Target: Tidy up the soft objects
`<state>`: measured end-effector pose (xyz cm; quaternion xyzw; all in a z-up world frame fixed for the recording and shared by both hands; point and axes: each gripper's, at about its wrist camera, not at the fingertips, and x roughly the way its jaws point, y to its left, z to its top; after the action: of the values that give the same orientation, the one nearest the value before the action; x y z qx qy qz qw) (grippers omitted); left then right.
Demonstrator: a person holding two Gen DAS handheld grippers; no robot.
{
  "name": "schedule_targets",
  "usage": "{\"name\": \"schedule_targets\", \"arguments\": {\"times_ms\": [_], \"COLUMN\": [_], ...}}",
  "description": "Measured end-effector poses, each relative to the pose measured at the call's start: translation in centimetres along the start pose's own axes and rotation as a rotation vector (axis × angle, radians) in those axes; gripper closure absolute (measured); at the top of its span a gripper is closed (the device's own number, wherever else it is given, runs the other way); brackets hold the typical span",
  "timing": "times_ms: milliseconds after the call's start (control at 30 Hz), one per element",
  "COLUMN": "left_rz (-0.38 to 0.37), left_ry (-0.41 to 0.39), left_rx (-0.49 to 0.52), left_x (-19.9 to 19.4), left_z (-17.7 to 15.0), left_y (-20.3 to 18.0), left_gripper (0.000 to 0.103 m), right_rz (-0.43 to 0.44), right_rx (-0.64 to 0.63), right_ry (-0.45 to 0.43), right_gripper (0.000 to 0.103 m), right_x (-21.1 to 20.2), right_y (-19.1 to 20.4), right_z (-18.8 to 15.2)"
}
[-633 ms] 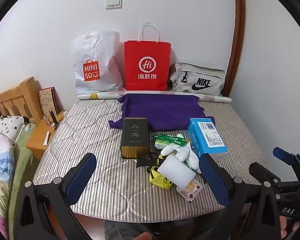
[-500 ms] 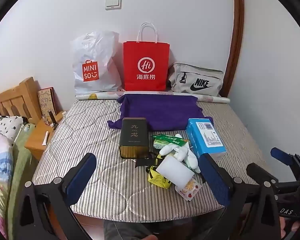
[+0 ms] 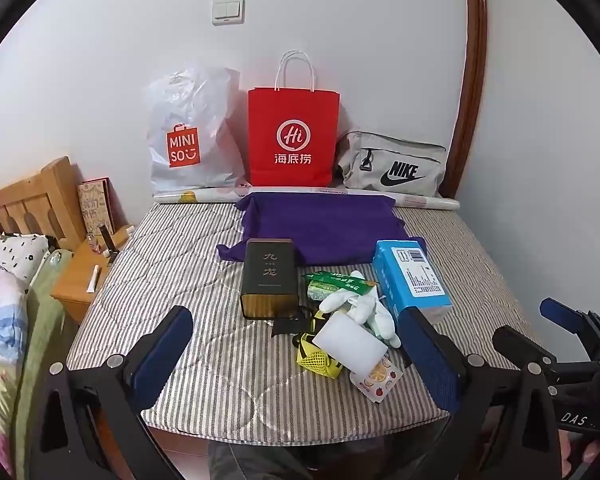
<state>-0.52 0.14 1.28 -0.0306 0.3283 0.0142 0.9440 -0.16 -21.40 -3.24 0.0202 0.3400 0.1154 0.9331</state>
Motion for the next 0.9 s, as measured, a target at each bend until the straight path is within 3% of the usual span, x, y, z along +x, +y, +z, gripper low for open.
{"name": "schedule_targets", "arguments": {"times_ms": [900], "left_rz": [0.002], "left_ry": [-0.001], "left_rx": [0.003], "left_x": [-0.65], "left_z": [-0.24], "left_y": [-0.09], "left_gripper": [0.000], "right_rz": [-0.001], "right_rx": [0.018], "right_ry": [-0.006], "right_gripper": [0.001], "right_x": [-0.52], "right_y": [-0.56], "right_z": [-0.04]}}
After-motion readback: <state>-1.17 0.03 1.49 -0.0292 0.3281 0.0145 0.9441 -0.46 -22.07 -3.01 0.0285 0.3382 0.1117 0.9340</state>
